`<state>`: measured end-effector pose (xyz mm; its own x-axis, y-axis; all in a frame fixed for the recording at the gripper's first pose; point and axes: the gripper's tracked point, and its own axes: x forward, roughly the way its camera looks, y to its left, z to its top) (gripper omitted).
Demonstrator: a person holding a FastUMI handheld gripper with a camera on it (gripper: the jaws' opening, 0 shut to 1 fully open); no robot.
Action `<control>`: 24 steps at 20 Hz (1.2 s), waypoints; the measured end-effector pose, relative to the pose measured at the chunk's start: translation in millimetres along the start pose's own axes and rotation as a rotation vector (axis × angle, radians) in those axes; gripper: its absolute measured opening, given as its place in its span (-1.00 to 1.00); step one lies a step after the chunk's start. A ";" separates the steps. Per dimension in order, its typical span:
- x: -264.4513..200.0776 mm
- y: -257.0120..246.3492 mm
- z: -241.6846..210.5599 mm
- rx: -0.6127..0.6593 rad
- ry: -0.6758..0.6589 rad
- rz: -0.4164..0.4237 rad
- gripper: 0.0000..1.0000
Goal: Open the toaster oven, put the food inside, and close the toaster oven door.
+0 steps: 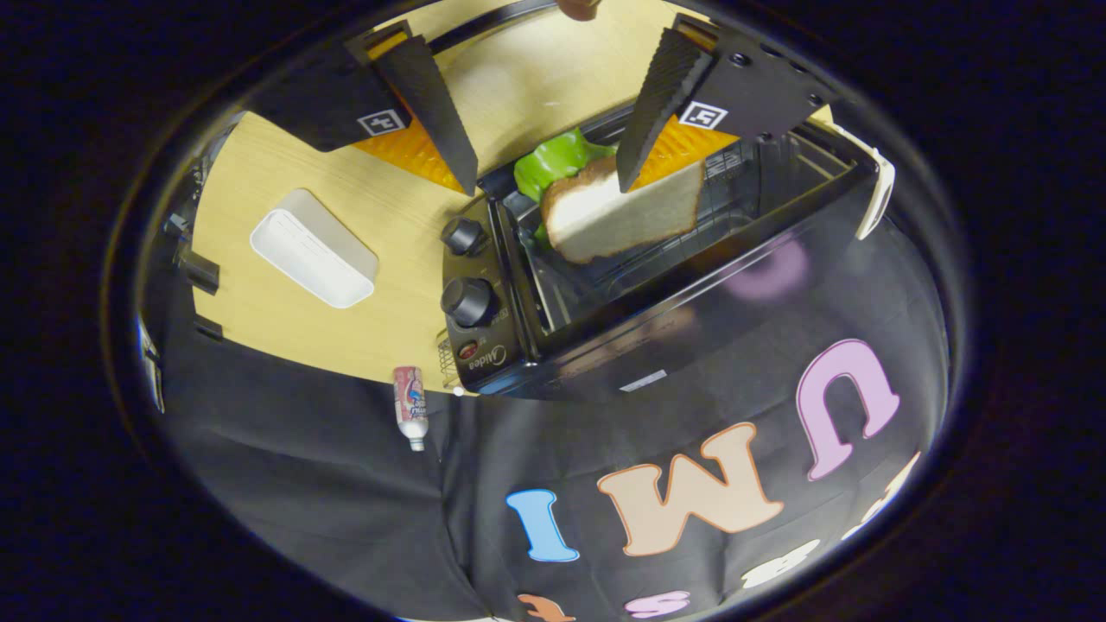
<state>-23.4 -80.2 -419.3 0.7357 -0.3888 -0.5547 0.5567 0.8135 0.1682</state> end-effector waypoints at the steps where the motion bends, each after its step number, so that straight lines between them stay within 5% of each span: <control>1: -1.6 2.5 -5.5 -0.012 0.006 0.011 0.97; 14: -86.8 -19.9 -59.3 -0.196 0.069 0.065 0.97; 24: -121.1 -53.3 -109.4 -0.502 0.161 0.075 0.98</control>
<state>-184.4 -29.2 -450.2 0.6761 -0.2820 -0.6808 0.2223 0.9589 -0.1764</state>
